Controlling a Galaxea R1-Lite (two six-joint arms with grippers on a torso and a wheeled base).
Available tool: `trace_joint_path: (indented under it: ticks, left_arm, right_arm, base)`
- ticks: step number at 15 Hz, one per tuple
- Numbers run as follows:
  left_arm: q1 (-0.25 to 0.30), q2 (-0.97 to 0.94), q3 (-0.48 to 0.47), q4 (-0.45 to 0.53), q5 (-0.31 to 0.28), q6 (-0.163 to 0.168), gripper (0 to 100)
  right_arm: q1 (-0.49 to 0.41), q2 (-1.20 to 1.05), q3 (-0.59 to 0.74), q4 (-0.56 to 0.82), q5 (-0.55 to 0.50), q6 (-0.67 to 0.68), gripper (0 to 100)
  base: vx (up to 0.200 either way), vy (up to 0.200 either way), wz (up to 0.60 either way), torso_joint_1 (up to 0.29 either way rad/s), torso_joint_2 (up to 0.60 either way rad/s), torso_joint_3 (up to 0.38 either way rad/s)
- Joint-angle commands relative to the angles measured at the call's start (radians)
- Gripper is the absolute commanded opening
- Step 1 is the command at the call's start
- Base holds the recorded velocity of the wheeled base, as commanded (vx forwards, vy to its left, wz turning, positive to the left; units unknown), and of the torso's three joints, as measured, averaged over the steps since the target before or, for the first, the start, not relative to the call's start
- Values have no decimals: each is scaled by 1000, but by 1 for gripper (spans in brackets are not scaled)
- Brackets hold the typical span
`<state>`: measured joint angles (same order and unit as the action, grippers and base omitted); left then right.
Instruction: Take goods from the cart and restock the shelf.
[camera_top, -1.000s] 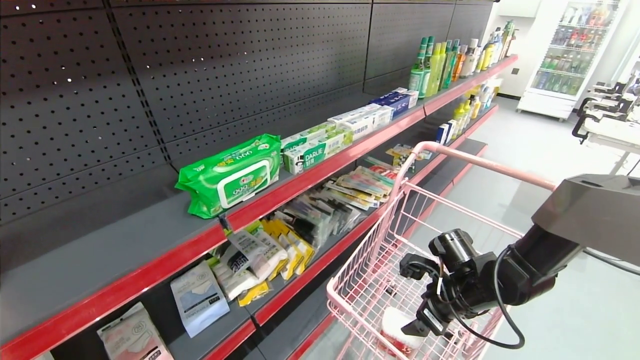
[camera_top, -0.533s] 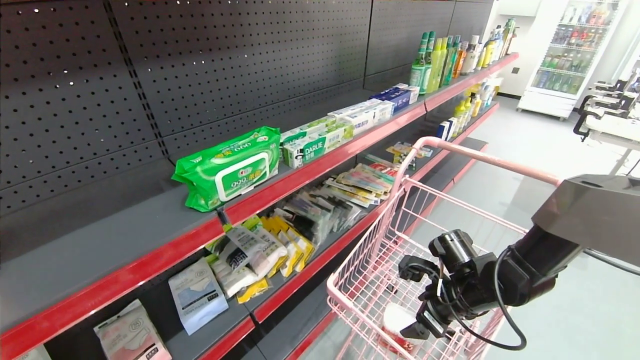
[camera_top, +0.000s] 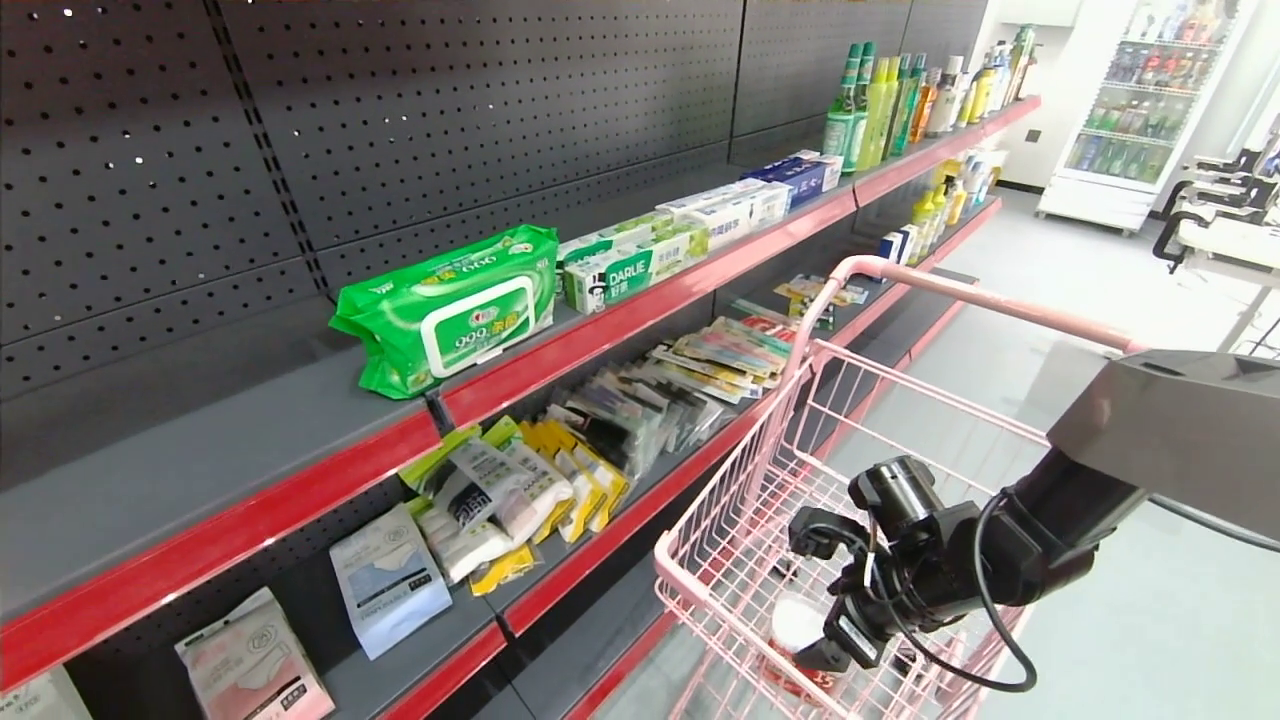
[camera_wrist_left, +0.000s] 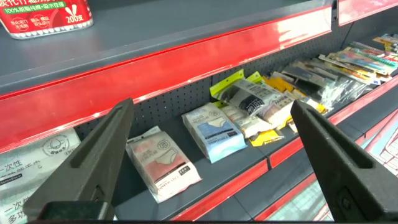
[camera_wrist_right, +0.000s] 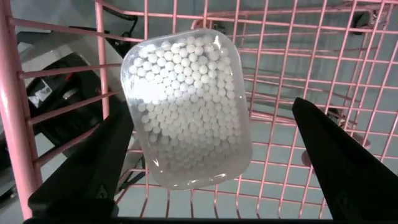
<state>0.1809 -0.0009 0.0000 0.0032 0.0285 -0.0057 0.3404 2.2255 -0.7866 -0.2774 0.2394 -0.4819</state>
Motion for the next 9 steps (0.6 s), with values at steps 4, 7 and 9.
trace_joint_path:
  ticks: [4,7,9]
  left_arm:
    - [0,1,0,0,1,-2,100]
    - [0,1,0,0,1,-2,100]
    - [0,1,0,0,1,-2,100]
  right_arm:
    - [22,29,-8,-2,5,-1,100]
    - [23,37,-25,-2,3,-1,100]
    - [22,46,-36,-3,3,-1,100]
  base:
    - [0,0,0,0,0,0]
    - [0,0,0,-84,222,136]
    - [0,0,0,-13,45,21]
